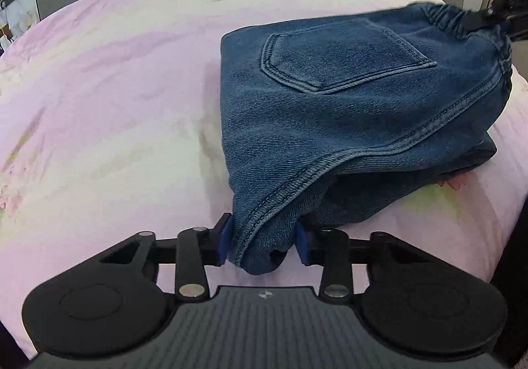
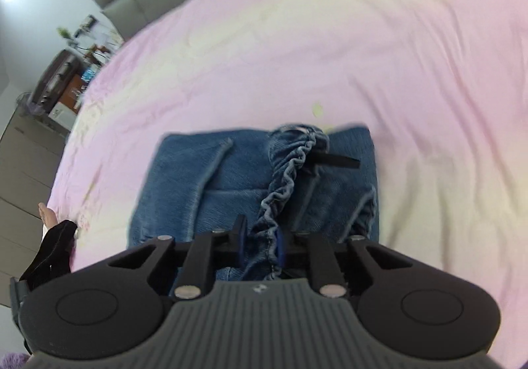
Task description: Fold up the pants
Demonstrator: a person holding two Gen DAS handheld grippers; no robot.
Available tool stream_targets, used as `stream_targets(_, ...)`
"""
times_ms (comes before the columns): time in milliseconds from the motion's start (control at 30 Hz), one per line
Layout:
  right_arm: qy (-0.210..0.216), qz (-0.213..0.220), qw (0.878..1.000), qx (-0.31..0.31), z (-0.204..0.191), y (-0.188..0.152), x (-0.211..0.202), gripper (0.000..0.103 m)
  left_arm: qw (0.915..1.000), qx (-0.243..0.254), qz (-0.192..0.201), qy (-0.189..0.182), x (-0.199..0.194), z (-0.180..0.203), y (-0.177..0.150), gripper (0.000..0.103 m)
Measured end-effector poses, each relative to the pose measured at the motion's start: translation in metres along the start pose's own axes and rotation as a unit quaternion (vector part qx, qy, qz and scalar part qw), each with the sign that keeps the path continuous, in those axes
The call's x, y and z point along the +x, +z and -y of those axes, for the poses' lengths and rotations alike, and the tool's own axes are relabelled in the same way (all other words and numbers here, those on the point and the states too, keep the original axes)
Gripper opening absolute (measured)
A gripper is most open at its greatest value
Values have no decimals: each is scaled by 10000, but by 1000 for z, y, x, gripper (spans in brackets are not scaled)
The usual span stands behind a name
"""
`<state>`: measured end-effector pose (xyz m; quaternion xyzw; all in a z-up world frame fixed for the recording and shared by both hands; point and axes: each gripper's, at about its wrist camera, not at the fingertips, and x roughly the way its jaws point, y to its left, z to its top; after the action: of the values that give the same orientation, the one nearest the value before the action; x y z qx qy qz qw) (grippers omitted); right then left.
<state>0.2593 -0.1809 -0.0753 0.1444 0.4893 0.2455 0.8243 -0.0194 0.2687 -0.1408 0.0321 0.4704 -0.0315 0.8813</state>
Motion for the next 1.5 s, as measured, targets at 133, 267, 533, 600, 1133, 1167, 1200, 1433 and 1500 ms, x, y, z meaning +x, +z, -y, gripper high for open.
stream_targets(133, -132, 463, 9984, -311, -12, -6, -41, 4, 9997, -221, -18, -100, -5, -17, -3, 33)
stream_targets(267, -630, 331, 9968, -360, 7, -39, -36, 0, 9998, -162, -152, -4, 2, -17, -7, 32)
stream_targets(533, -938, 119, 9955, -62, 42, -74, 10, 2, 9988, -129, -395, -263, -8, -30, -2, 38)
stream_targets(600, -795, 133, 9967, 11, 41, -71, 5, 11, 9987, -57, -395, -321, -20, -32, -2, 44)
stream_targets(1133, 333, 432, 9827, 1768, 89, -31, 3, 62, 9886, -1259, 20, -832, -4, -63, 83, 53)
stream_targets(1167, 338, 371, 9814, 1855, 92, -31, 10, 62, 9875, -1338, 8, -829, 0, -64, 86, 53)
stream_targets(1200, 333, 336, 9799, 1936, 96, -31, 15, 62, 9868, -1395, -9, -818, 4, -65, 89, 53)
stream_targets(1433, 963, 151, 9686, 2289, 119, -24, 44, 46, 9835, -1634, -188, -760, 22, -70, 93, 53)
stream_targets(1500, 842, 161, 9762, 1992, 113, -20, 43, 30, 9823, -1699, -191, -764, 23, -74, 92, 53)
